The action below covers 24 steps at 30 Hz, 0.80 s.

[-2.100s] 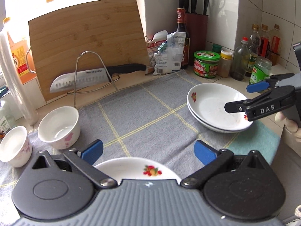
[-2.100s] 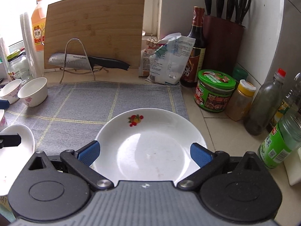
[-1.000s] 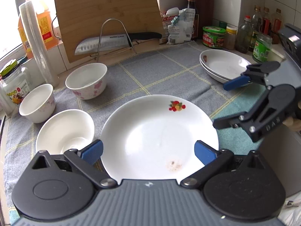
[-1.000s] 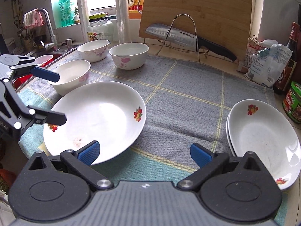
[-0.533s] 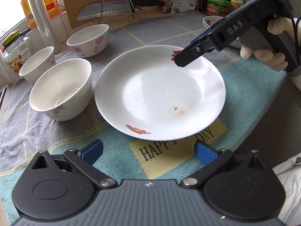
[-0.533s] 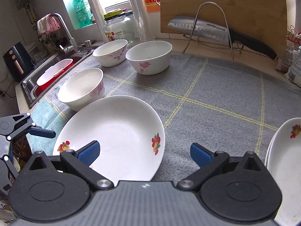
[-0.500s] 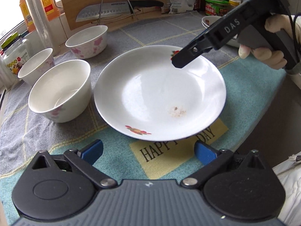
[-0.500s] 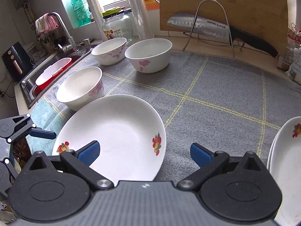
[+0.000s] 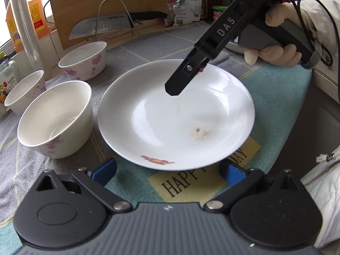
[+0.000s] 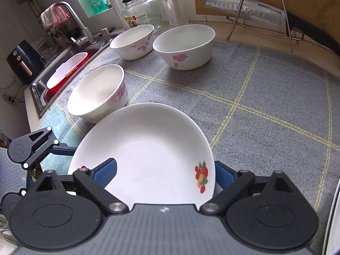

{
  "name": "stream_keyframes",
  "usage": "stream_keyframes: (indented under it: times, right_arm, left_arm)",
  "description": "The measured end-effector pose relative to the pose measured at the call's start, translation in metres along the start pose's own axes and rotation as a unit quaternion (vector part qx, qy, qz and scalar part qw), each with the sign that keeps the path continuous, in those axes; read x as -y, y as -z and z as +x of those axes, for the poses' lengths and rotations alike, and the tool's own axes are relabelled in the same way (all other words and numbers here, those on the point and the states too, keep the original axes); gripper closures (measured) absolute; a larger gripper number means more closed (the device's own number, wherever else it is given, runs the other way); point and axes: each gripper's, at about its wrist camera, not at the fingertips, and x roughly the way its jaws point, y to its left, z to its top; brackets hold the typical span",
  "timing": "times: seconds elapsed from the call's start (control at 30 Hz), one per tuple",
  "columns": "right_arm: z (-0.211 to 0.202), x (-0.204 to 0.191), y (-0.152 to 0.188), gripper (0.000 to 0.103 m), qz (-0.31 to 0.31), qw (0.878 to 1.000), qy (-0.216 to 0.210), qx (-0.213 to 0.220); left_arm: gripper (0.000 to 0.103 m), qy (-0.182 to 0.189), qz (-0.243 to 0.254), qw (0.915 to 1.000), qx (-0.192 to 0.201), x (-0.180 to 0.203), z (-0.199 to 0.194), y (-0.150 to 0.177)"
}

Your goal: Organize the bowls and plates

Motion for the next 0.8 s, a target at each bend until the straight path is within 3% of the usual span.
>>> stream_keyframes:
  times: [0.43,0.8]
  right_arm:
    - [0.002,0.015,-0.011,0.012,0.024,0.998,-0.043,-0.035]
    - [0.004,0.017,-0.02,0.012,0.034,0.996,-0.048,-0.066]
  left_arm:
    - [0.0,0.008,-0.01,0.9999,0.008,-0.004,0.008,-0.004]
    - [0.0,0.023,0.023,0.9994,0.01,-0.005,0.01,-0.009]
